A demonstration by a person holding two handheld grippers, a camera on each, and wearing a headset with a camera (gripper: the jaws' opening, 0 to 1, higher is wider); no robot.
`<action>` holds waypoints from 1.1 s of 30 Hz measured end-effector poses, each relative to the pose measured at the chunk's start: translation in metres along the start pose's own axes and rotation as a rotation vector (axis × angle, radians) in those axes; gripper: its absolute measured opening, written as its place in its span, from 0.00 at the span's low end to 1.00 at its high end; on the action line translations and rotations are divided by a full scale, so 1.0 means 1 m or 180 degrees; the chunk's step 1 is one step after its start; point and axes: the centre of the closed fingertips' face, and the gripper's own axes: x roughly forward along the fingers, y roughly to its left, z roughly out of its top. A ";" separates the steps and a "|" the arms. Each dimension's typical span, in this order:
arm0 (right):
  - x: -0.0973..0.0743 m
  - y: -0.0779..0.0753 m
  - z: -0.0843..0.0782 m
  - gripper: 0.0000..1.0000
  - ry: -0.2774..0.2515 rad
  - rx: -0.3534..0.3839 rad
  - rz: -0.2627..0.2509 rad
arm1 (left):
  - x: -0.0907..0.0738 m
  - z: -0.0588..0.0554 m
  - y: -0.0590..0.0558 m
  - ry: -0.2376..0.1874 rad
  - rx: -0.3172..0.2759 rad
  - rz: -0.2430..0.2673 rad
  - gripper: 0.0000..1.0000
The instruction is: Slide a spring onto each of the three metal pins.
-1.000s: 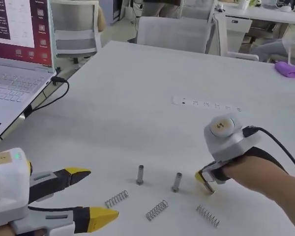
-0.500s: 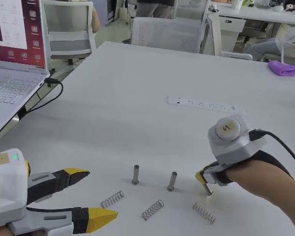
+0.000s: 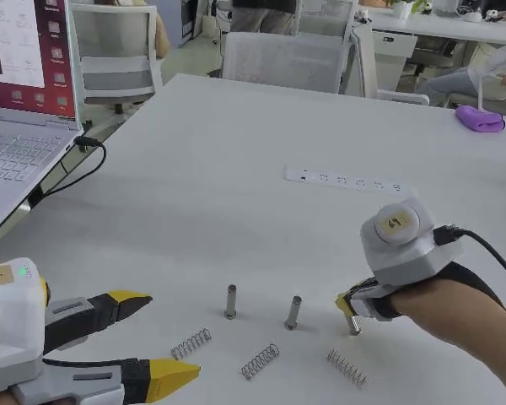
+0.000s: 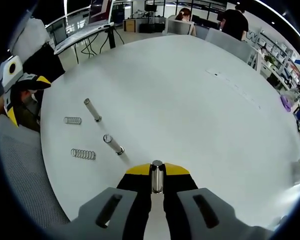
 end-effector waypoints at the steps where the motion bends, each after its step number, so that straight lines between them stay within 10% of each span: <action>1: 0.000 0.000 0.000 0.05 -0.0007 0.0004 -0.0001 | 0.000 0.000 0.000 0.0000 0.0002 -0.0001 0.65; 33: -0.010 0.004 0.001 0.04 -0.0361 0.0114 -0.0004 | 0.002 -0.002 -0.003 0.0018 0.0005 -0.0029 0.65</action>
